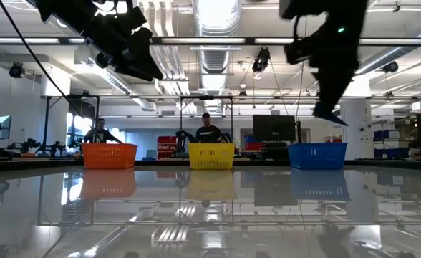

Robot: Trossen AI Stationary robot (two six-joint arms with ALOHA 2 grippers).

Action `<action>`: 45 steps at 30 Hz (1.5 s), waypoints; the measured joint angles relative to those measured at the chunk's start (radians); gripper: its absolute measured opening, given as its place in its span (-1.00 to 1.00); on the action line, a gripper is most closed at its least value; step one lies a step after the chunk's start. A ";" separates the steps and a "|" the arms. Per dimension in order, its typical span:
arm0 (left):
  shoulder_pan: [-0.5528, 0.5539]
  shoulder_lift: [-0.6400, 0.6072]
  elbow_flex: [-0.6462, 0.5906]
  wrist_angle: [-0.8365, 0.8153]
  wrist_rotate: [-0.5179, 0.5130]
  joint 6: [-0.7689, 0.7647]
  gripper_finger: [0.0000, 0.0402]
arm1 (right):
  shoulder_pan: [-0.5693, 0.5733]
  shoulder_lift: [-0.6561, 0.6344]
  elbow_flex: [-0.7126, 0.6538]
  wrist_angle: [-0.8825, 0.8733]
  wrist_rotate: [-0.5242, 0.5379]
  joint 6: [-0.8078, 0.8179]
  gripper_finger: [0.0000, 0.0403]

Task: Sort & place blocks by color
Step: Put the blue block into the blue bin, then put the light blue block into the yellow bin

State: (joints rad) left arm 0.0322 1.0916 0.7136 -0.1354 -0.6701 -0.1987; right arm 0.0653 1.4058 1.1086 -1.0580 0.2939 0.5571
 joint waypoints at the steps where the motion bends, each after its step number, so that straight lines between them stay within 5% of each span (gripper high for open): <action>1: 0.000 0.000 0.000 -0.003 0.000 -0.001 0.09 | -0.065 -0.007 0.010 -0.016 -0.002 -0.014 -0.41; 5: -0.001 0.001 -0.001 -0.005 0.000 -0.002 0.09 | -0.334 -0.026 0.030 -0.037 -0.017 -0.095 -0.41; 10: 0.000 0.001 -0.001 -0.004 0.000 0.001 0.09 | -0.647 -0.028 -0.006 -0.026 -0.175 -0.196 -0.41; 15: 0.000 0.001 -0.001 -0.003 0.000 0.024 0.09 | -0.800 -0.028 -0.036 0.029 -0.208 -0.262 -0.41; 30: 0.001 0.001 -0.001 0.040 -0.001 0.059 0.09 | -0.827 0.025 -0.031 0.227 -0.235 -0.227 -0.33; 36: 0.001 0.001 -0.001 0.040 -0.001 0.058 0.09 | -0.831 0.030 -0.029 0.217 -0.193 -0.217 0.00; 45: 0.000 0.001 -0.001 0.040 -0.001 0.047 0.09 | -0.766 -0.053 -0.014 0.083 -0.263 -0.163 -0.02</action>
State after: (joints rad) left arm 0.0326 1.0927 0.7123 -0.0952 -0.6708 -0.1521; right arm -0.7003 1.3526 1.0950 -0.9750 0.0311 0.3936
